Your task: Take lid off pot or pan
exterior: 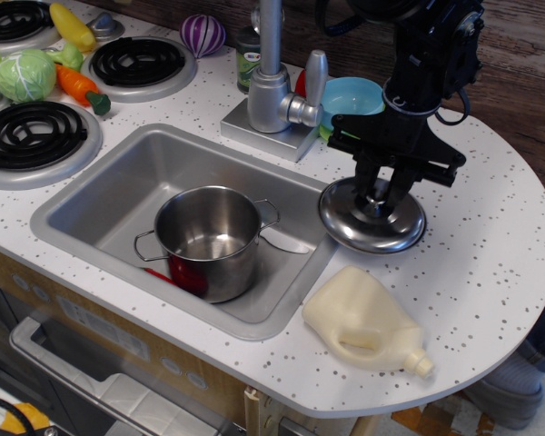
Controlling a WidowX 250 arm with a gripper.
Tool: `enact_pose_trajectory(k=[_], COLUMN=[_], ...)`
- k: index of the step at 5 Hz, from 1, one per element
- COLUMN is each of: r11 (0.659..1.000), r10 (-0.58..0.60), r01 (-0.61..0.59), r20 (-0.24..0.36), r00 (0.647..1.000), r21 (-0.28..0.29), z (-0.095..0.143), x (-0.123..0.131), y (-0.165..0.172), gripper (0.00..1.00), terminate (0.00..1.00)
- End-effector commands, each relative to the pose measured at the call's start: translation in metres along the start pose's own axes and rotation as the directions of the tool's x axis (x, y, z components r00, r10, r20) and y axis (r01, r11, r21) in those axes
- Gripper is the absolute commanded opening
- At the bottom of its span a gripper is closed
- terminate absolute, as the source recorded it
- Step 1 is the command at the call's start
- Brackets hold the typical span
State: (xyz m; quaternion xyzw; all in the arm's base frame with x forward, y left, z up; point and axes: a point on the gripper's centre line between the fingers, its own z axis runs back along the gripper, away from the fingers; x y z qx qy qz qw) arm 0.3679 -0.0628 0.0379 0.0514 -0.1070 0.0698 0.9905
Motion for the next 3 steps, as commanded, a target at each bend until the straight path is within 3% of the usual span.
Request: enact_pose_trajectory(k=[1, 2, 3], r11=[0.998, 0.998, 0.998], r10=[0.059, 0.059, 0.059], r01=[-0.056, -0.056, -0.056], r20=[0.069, 0.069, 0.069], r00=[0.996, 0.996, 0.996], r21=[-0.036, -0.036, -0.036], z=[0.0119, 0.0119, 0.0119], x=[0.0069, 0.0069, 0.0069], y=[-0.0020, -0.0020, -0.0020], gripper=[1.00, 1.00, 1.00], terminate=[0.00, 0.00, 1.00])
